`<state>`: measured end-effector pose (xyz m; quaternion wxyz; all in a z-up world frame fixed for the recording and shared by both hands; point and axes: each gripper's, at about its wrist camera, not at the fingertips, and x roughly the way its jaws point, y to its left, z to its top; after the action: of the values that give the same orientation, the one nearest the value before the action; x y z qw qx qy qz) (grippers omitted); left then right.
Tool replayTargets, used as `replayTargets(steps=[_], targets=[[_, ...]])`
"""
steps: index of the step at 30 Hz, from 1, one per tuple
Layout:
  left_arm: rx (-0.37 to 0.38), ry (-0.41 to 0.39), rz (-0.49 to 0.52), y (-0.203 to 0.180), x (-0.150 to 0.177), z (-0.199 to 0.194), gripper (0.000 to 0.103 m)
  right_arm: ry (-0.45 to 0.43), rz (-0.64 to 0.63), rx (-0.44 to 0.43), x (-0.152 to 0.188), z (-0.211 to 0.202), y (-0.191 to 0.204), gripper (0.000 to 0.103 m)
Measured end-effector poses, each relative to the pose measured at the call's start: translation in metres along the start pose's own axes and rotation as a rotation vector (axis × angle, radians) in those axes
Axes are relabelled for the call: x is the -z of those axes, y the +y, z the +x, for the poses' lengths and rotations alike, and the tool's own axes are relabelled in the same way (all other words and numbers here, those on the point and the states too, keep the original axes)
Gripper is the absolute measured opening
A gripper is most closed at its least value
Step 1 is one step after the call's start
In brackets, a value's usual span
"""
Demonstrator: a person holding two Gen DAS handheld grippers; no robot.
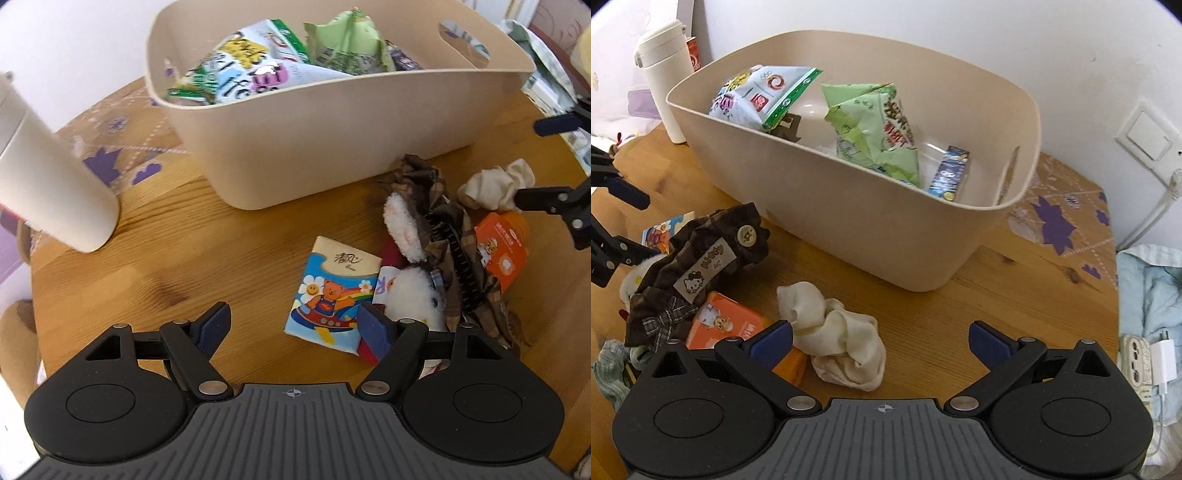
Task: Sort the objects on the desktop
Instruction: 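Withdraw both tools from the basket back toward the remaining table items, then grasp the bear tissue packet with the left tool while the right tool grasps the cream scrunchie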
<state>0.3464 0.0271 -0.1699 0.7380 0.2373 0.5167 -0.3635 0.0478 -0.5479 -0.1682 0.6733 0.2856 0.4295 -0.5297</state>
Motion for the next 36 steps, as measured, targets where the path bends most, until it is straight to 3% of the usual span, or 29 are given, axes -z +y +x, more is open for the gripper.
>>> replayTargets(steps=[6, 10, 16, 23, 25, 27, 31, 36], targets=[[0.064, 0.037, 0.012, 0.003, -0.005, 0.010, 0.083, 0.014, 0.008, -0.009, -0.004, 0.012, 0.003, 0.103], [0.045, 0.086, 0.047, -0.001, -0.009, 0.025, 0.083, 0.025, 0.013, -0.020, -0.006, 0.019, 0.001, 0.103], [0.047, 0.061, 0.050, -0.001, -0.018, 0.031, 0.084, 0.021, 0.005, -0.041, -0.005, 0.024, 0.001, 0.100], [0.050, 0.046, 0.061, -0.003, -0.022, 0.033, 0.084, 0.057, -0.008, -0.093, 0.001, 0.031, 0.008, 0.054], [0.051, 0.034, 0.062, -0.004, -0.020, 0.031, 0.081, 0.052, -0.006, -0.104, 0.003, 0.030, 0.009, 0.044], [0.054, 0.021, 0.069, -0.005, -0.018, 0.029, 0.072, 0.052, 0.000, -0.113, 0.005, 0.028, 0.008, 0.030], [0.056, 0.006, 0.060, -0.007, -0.015, 0.023, 0.049, 0.067, 0.018, -0.138, 0.010, 0.025, 0.005, 0.022], [0.054, 0.019, 0.052, -0.012, -0.008, 0.019, 0.047, 0.070, 0.020, -0.138, 0.016, 0.016, 0.009, 0.020]])
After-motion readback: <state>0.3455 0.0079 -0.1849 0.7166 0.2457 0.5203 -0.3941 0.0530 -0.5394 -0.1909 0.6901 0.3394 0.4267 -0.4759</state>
